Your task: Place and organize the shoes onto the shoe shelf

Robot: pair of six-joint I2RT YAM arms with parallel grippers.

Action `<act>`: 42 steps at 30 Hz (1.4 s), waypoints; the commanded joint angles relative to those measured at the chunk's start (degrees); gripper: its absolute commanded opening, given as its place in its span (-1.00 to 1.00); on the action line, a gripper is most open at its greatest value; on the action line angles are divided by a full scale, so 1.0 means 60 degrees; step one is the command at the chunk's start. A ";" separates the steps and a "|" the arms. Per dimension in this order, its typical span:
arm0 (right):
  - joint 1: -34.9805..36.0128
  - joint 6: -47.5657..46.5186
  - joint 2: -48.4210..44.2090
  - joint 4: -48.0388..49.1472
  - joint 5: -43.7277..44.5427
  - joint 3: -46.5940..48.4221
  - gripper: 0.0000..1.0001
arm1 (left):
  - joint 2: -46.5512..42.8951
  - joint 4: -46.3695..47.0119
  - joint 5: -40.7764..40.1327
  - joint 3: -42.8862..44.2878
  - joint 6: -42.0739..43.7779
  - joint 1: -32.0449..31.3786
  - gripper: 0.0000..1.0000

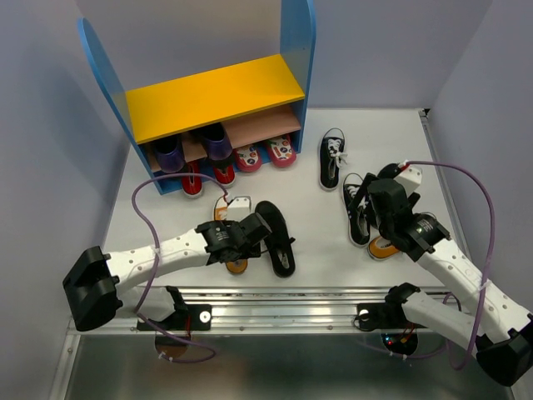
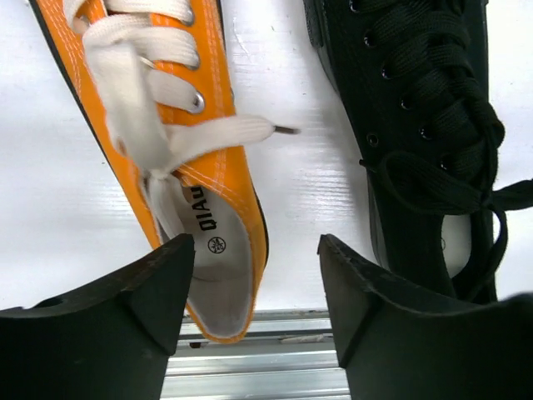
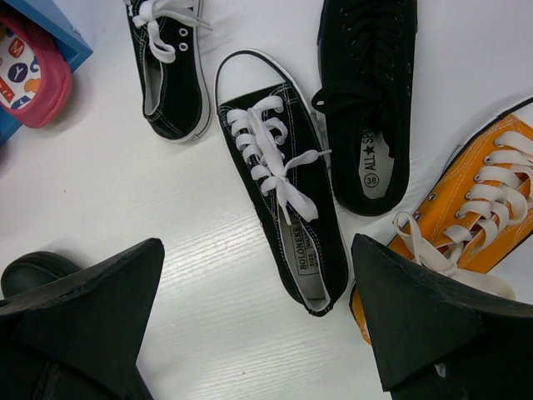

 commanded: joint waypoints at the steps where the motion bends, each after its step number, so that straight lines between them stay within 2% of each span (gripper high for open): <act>1: -0.0033 0.0125 -0.0090 0.0240 0.0137 0.0073 1.00 | 0.0326 0.0131 0.0025 -0.0045 0.0180 0.0037 0.48; 7: -0.0033 0.0139 -0.0002 0.0299 -0.0038 0.0088 1.00 | 0.0562 -0.0586 -0.1116 0.0365 -0.1063 0.0008 0.50; 14: -0.0033 0.0008 -0.0046 0.0284 -0.0039 0.0147 1.00 | -0.0068 0.0394 -0.0987 -0.0279 -0.1343 -0.0007 0.39; 16: -0.0033 0.0007 -0.0060 0.0299 -0.0010 0.0161 1.00 | -0.0069 0.0453 -0.0913 -0.0265 -0.1402 0.0007 0.30; 19: -0.0033 0.0008 -0.0031 0.0313 -0.0039 0.0176 1.00 | 0.0340 -0.0248 -0.0957 0.0085 -0.2088 -0.0007 0.18; 23: -0.0033 -0.0007 0.0115 0.0299 -0.0126 0.0264 1.00 | 0.1058 -0.0922 -0.1103 0.0336 -0.2720 -0.0109 0.18; 29: -0.0033 -0.0051 0.0116 0.0299 -0.0156 0.0337 1.00 | 0.1615 -0.0997 -0.1308 0.0175 -0.3436 -0.0358 0.18; 33: -0.0033 -0.0095 0.0203 0.0343 -0.0200 0.0395 1.00 | 0.1675 -0.0588 -0.1294 -0.0074 -0.3702 -0.0447 0.09; 37: -0.0033 -0.0095 0.0233 0.0386 -0.0214 0.0396 1.00 | 0.1645 -0.0192 -0.1309 -0.0425 -0.3848 -0.0447 -0.08; 42: -0.0033 -0.0139 0.0335 0.0606 -0.0404 0.0322 1.00 | 0.1645 0.0013 -0.1513 -0.0733 -0.4054 -0.0447 -0.09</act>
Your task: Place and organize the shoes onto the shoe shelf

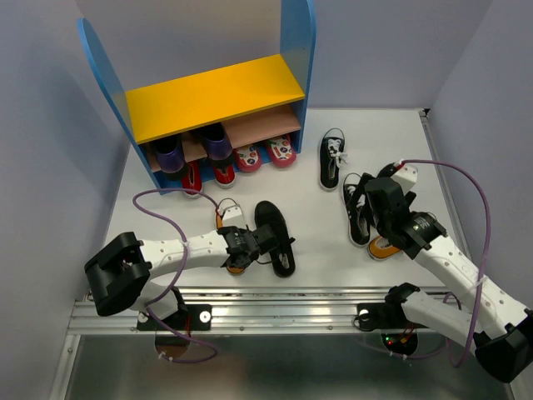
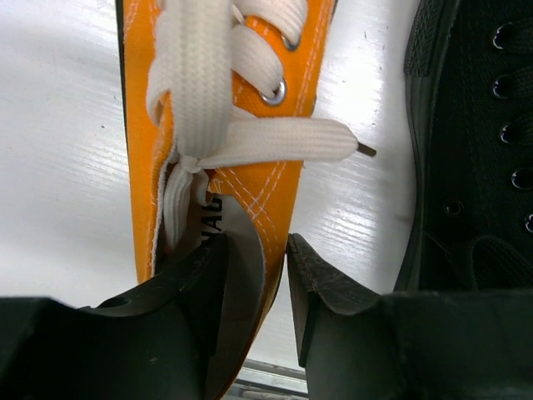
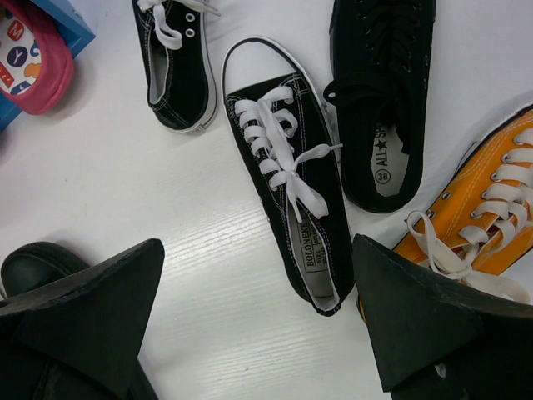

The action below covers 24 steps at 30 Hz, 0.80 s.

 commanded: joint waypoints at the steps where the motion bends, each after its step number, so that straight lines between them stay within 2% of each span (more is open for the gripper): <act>1: -0.0033 -0.0117 0.0124 0.0610 -0.0175 0.0344 1.00 | -0.0012 -0.0048 -0.0541 -0.0347 -0.0415 -0.0060 -0.10; 2: -0.0033 -0.0146 0.0226 0.0640 -0.0219 0.0359 1.00 | 0.0031 0.0082 -0.0600 -0.0377 -0.0401 -0.0060 -0.11; 5: -0.0033 -0.0161 0.0358 0.0669 -0.0322 0.0476 1.00 | 0.0134 0.0229 -0.0659 -0.0333 -0.0270 -0.0046 -0.42; 7: -0.0033 -0.0248 0.0344 0.0742 -0.0511 0.0476 1.00 | 0.0295 0.0536 -0.0586 -0.0391 -0.0123 -0.0060 -1.00; 10: -0.0033 -0.0337 0.0212 0.0918 -0.0659 0.0432 1.00 | 0.0690 0.0772 -0.0439 -0.0290 0.0038 -0.0046 -1.00; 13: -0.0033 -0.0322 0.0139 0.0904 -0.0542 0.0432 1.00 | 0.0925 0.0305 -0.0439 0.0178 0.0097 -0.0104 -1.00; 20: -0.0033 -0.0366 -0.0124 0.0816 -0.0322 0.0374 1.00 | 0.0355 -0.2138 -0.0746 0.1716 0.0288 -0.0674 -1.00; 24: -0.0033 -0.0366 -0.0256 0.0772 -0.0249 0.0286 1.00 | -0.0099 -0.2933 -0.0805 0.2507 0.0449 -0.0939 -1.00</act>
